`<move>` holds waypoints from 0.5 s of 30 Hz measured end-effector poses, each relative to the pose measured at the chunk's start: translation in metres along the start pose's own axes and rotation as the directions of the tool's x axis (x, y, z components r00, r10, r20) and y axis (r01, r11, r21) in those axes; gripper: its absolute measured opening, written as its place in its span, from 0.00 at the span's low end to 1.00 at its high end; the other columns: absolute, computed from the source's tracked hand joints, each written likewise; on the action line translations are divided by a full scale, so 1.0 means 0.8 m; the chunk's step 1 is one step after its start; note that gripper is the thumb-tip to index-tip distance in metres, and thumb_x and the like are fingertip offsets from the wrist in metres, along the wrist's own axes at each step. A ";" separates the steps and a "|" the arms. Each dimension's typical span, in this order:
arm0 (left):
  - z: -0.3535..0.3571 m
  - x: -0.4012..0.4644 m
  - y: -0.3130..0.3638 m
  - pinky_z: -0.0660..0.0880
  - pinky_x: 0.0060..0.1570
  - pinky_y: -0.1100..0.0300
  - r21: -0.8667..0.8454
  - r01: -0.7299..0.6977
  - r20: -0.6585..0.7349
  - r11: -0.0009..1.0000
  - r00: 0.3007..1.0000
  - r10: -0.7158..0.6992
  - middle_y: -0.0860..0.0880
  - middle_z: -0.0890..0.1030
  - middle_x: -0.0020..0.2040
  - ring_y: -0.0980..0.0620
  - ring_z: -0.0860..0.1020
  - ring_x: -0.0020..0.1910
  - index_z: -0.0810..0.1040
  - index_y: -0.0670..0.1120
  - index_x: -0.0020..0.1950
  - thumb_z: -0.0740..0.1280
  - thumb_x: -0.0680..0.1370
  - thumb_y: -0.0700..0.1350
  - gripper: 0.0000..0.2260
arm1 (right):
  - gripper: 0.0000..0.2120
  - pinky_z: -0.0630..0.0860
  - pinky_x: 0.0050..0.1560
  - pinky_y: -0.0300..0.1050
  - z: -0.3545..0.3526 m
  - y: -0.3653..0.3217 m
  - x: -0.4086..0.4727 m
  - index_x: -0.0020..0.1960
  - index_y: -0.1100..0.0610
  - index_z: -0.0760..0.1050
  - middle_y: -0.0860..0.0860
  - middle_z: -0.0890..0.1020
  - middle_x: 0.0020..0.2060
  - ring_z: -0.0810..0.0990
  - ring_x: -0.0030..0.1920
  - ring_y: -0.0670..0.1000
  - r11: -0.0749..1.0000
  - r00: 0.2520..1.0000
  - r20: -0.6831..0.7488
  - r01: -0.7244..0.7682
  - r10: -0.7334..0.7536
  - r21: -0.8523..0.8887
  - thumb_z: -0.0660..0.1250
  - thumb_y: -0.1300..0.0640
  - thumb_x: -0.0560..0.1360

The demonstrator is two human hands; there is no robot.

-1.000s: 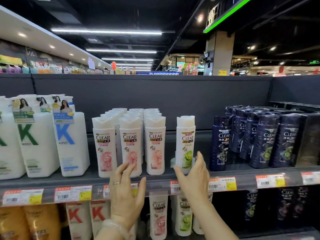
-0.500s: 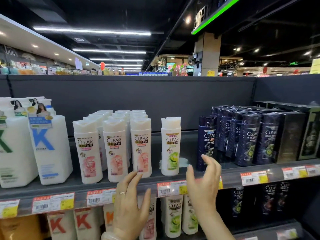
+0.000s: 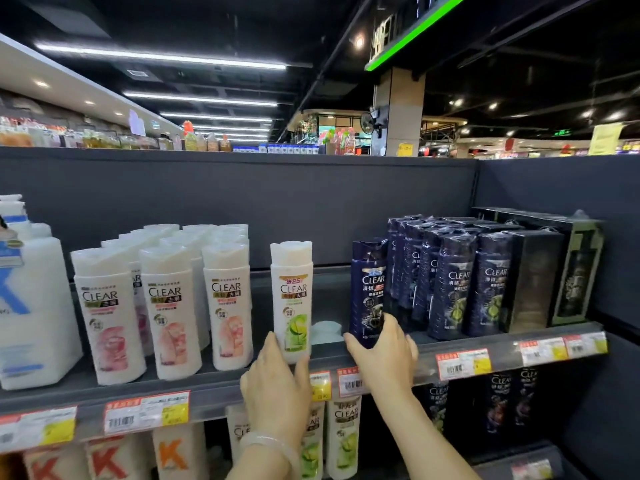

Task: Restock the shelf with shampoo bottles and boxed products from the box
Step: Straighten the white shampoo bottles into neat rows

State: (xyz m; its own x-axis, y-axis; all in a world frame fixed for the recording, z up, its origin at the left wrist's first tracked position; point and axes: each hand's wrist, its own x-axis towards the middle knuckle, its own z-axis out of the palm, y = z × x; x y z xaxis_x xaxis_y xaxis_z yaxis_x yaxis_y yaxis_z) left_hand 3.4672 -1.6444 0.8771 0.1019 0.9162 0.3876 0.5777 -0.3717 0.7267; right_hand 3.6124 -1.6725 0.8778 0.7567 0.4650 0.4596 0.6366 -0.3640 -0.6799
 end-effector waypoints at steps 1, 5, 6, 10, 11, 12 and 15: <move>0.001 0.002 0.000 0.68 0.63 0.51 0.015 -0.016 -0.001 1.000 1.000 0.016 0.50 0.76 0.62 0.50 0.74 0.61 0.66 0.47 0.67 0.63 0.77 0.53 0.21 | 0.28 0.57 0.70 0.49 -0.001 0.002 0.001 0.63 0.56 0.67 0.49 0.79 0.56 0.74 0.59 0.51 1.000 1.000 -0.004 0.007 -0.007 0.004 0.69 0.43 0.69; 0.004 0.008 0.003 0.66 0.60 0.55 0.036 -0.027 -0.036 0.999 0.999 0.028 0.54 0.79 0.56 0.53 0.75 0.56 0.71 0.50 0.60 0.64 0.76 0.51 0.14 | 0.28 0.62 0.66 0.49 -0.006 0.009 0.007 0.62 0.56 0.67 0.49 0.79 0.55 0.76 0.57 0.52 1.000 1.000 0.003 0.008 -0.008 0.004 0.69 0.42 0.69; 0.005 0.009 0.004 0.65 0.59 0.56 0.033 -0.025 -0.048 0.999 0.998 0.027 0.54 0.79 0.55 0.54 0.76 0.54 0.71 0.51 0.58 0.65 0.76 0.51 0.12 | 0.29 0.62 0.66 0.49 -0.006 0.009 0.008 0.63 0.56 0.67 0.49 0.78 0.55 0.75 0.58 0.51 1.000 1.000 0.008 0.004 -0.004 -0.001 0.69 0.42 0.69; 0.008 0.012 0.005 0.62 0.51 0.60 0.010 -0.050 -0.091 0.999 0.995 0.051 0.56 0.79 0.51 0.57 0.73 0.46 0.70 0.55 0.50 0.67 0.75 0.51 0.07 | 0.30 0.63 0.66 0.49 -0.003 0.012 0.009 0.64 0.55 0.67 0.49 0.78 0.57 0.75 0.58 0.51 1.000 1.000 0.004 0.003 -0.003 -0.013 0.68 0.41 0.69; 0.009 0.013 0.005 0.61 0.50 0.60 0.011 -0.057 -0.094 0.998 0.994 0.057 0.56 0.79 0.50 0.57 0.73 0.46 0.70 0.55 0.49 0.67 0.74 0.52 0.08 | 0.30 0.62 0.66 0.49 -0.002 0.012 0.009 0.64 0.55 0.67 0.49 0.78 0.57 0.75 0.58 0.51 1.000 1.000 -0.001 0.002 -0.002 -0.014 0.69 0.41 0.69; 0.011 0.014 0.005 0.61 0.50 0.60 0.016 -0.060 -0.098 0.998 0.993 0.062 0.56 0.79 0.50 0.56 0.74 0.46 0.70 0.55 0.50 0.67 0.74 0.52 0.08 | 0.31 0.62 0.66 0.49 -0.002 0.012 0.009 0.65 0.56 0.66 0.49 0.78 0.57 0.75 0.58 0.51 1.000 1.000 -0.007 0.002 -0.002 -0.015 0.69 0.41 0.69; 0.014 0.016 0.004 0.62 0.50 0.59 0.019 -0.060 -0.109 0.998 0.992 0.061 0.56 0.79 0.51 0.57 0.75 0.47 0.71 0.55 0.52 0.67 0.74 0.53 0.10 | 0.31 0.62 0.67 0.48 -0.002 0.012 0.008 0.65 0.56 0.66 0.49 0.78 0.57 0.75 0.59 0.51 1.000 1.000 -0.021 0.002 -0.002 -0.020 0.69 0.41 0.69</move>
State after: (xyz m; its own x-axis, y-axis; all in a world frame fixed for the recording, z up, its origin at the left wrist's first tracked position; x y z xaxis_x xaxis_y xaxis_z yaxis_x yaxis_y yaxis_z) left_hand 3.4798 -1.6324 0.8780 0.0482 0.8698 0.4910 0.5858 -0.4227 0.6915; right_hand 3.6230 -1.6740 0.8751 0.7583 0.4488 0.4727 0.6407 -0.3793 -0.6676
